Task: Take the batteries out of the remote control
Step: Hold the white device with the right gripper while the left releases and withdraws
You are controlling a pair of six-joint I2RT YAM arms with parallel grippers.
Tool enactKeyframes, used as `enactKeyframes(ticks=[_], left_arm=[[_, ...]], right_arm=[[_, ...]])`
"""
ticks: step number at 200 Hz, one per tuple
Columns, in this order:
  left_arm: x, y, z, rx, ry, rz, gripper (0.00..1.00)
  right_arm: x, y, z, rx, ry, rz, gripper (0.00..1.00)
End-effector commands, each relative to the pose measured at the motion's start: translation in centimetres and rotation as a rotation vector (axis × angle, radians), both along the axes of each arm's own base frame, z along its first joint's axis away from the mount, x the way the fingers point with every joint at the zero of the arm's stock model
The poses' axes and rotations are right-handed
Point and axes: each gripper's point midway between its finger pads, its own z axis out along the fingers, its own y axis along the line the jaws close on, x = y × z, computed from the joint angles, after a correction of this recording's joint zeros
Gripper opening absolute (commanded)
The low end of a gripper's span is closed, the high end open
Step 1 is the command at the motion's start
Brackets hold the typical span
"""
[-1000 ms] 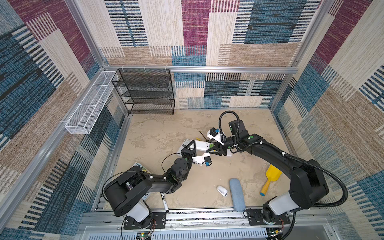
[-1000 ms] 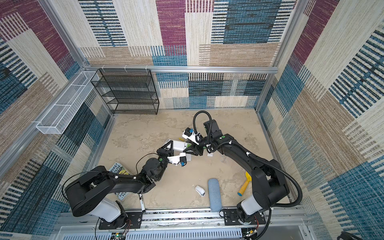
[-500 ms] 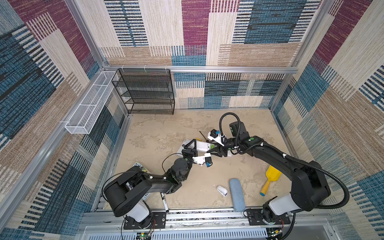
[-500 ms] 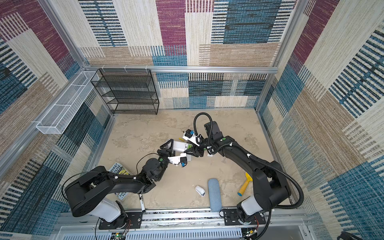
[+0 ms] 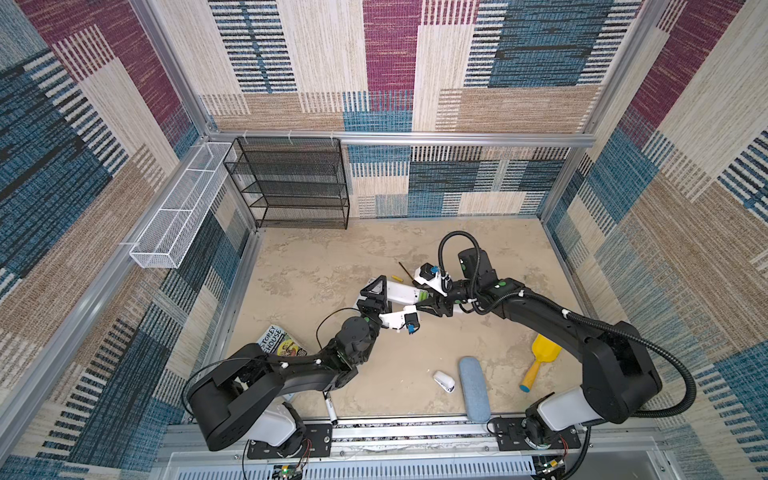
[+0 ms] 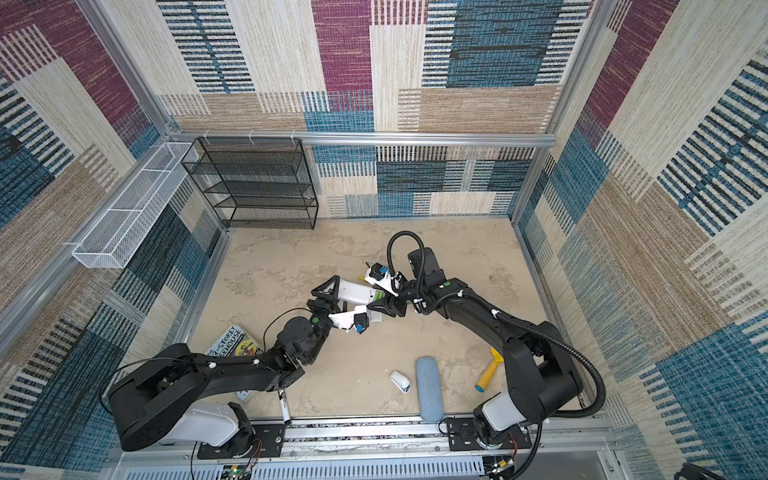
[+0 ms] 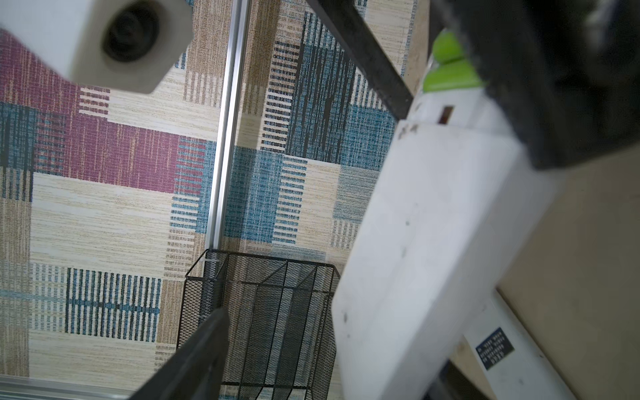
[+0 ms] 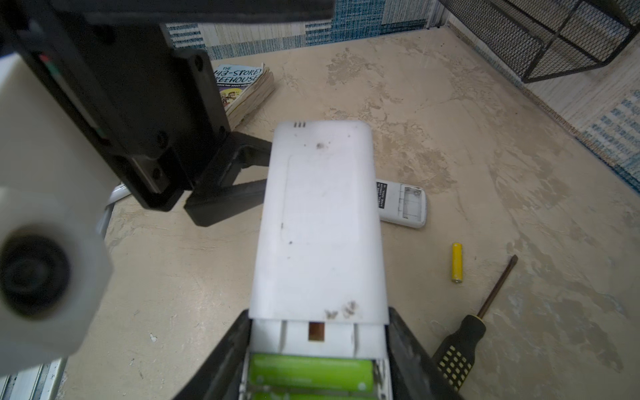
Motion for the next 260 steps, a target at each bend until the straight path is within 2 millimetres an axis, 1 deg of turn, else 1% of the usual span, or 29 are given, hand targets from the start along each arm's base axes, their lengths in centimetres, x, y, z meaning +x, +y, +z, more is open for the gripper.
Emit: enactKeyframes(ticks=[1,8,17,32,50,78,92,129,131,134,155,187,204,242,260], left_arm=[[-1.0,-0.1,1.8,-0.127,0.025,-0.057,0.82],[-1.3,0.0,2.0,-0.141,0.046,-0.068,0.86],[-1.6,0.2,2.1,-0.157,0.076,-0.079,0.93],[-2.1,0.6,2.6,-0.189,0.118,-0.086,0.99],[-2.5,1.3,3.2,-0.226,0.150,-0.079,0.99],[-2.7,1.7,2.9,-0.220,0.180,-0.067,0.99],[-2.5,1.9,3.0,-0.258,0.190,-0.056,0.99],[-1.6,2.4,3.8,-0.321,0.209,-0.019,0.99],[-1.6,2.5,3.3,-0.309,0.228,-0.013,0.99],[-1.5,2.5,3.1,-0.308,0.237,-0.006,0.99],[-1.1,2.9,3.2,-0.345,0.259,0.012,0.99],[-0.5,3.7,2.7,-0.409,0.322,0.038,0.99],[-0.5,3.8,2.6,-0.422,0.336,0.042,0.99],[-0.1,4.1,2.2,-0.418,0.350,0.062,0.99],[0.0,4.2,2.4,-0.423,0.341,0.068,0.99]], right_arm=[[1.9,-0.9,-0.7,-0.049,-0.047,-0.100,0.33],[2.0,-1.0,-1.0,-0.054,-0.046,-0.105,0.33],[2.1,-1.0,-1.3,-0.061,-0.045,-0.112,0.33],[2.0,-1.2,-2.1,-0.073,-0.032,-0.113,0.33],[1.7,-1.4,-3.0,-0.080,-0.023,-0.114,0.31],[1.0,-1.7,-4.3,-0.090,0.000,-0.115,0.30],[0.6,-1.7,-4.9,-0.097,0.017,-0.105,0.30],[-1.5,-0.5,-6.6,-0.142,0.028,-0.024,0.30],[-1.6,-0.4,-6.6,-0.143,0.030,-0.021,0.30],[-1.7,-0.4,-6.8,-0.146,0.032,-0.016,0.30],[-2.8,0.3,-8.0,-0.171,0.055,0.020,0.30],[-3.5,0.8,-10.5,-0.236,0.099,0.037,0.31],[-3.9,1.0,-11.4,-0.260,0.116,0.057,0.31],[-4.3,1.8,-12.2,-0.281,0.126,0.091,0.32],[-4.5,2.1,-12.5,-0.285,0.136,0.106,0.33]])
